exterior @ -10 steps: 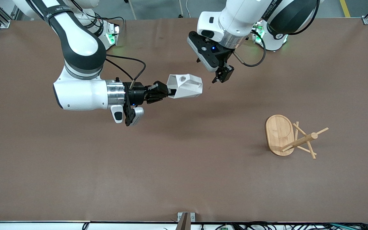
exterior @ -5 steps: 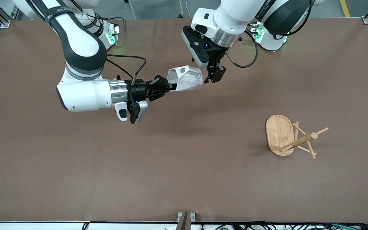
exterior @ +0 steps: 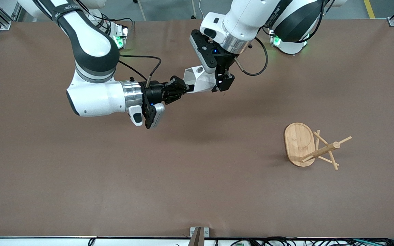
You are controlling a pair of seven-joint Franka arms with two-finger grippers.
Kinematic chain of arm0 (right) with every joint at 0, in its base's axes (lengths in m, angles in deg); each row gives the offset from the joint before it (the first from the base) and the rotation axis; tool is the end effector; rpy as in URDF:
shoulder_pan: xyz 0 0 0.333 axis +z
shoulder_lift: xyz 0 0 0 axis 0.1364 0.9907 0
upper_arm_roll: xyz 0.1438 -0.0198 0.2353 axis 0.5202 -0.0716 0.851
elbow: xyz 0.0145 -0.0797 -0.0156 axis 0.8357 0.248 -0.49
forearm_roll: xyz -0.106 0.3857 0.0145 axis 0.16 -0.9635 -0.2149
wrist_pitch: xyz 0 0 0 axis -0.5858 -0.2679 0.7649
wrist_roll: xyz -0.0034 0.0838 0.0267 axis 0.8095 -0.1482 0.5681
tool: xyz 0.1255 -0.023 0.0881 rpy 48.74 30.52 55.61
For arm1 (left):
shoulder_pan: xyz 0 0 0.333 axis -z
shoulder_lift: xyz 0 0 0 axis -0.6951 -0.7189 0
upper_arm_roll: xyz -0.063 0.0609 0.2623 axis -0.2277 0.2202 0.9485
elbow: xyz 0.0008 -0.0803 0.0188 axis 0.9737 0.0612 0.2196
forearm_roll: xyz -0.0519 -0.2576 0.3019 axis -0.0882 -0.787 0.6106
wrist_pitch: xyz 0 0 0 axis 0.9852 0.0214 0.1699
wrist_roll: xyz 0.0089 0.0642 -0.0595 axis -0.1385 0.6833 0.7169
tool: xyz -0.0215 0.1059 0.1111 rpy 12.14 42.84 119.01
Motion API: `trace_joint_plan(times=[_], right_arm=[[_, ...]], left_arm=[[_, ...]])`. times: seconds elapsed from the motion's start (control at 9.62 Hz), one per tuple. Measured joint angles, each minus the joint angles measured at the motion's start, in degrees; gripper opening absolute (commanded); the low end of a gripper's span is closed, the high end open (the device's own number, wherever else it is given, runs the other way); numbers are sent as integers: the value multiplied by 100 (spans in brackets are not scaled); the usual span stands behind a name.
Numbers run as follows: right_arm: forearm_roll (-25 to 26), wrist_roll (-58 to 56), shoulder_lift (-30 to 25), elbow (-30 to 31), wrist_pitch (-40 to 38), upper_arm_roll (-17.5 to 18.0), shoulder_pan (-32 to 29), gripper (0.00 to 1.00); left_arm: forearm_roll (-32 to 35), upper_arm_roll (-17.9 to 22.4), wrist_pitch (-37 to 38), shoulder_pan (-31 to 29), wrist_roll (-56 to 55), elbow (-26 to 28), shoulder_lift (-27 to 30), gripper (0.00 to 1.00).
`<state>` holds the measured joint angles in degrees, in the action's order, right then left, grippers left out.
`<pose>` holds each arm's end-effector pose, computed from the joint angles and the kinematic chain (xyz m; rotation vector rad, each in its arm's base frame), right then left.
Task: Hang cup on rack
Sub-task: 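Grasp the cup rim with the left gripper from the right gripper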
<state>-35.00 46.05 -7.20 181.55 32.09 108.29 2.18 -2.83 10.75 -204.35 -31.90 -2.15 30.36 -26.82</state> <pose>0.5369 0.4095 0.4035 -1.9607 -0.3336 0.2412 0.4574 -0.4561 0.4746 2.4075 -1.5836 0.3807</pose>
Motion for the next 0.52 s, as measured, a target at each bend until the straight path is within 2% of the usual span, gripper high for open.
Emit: trace_joint_plan(times=[0.21,0.31,0.42,0.52], right_arm=[[-61,-1,2,-8,2,8,-1,2],[-72,-1,0,-19,-20,19,0,17],[-82,-1,1,-27,4,25,1,91],[-118,-1,-1,-57,-2,41,1,100]], left_arm=[[0,-1,-2,-19,240,42,61,49],[0,0,-10,-53,390,54,85,25],[-4,1,-16,-82,488,56,92,9],[-3,1,-34,-83,489,69,90,5]])
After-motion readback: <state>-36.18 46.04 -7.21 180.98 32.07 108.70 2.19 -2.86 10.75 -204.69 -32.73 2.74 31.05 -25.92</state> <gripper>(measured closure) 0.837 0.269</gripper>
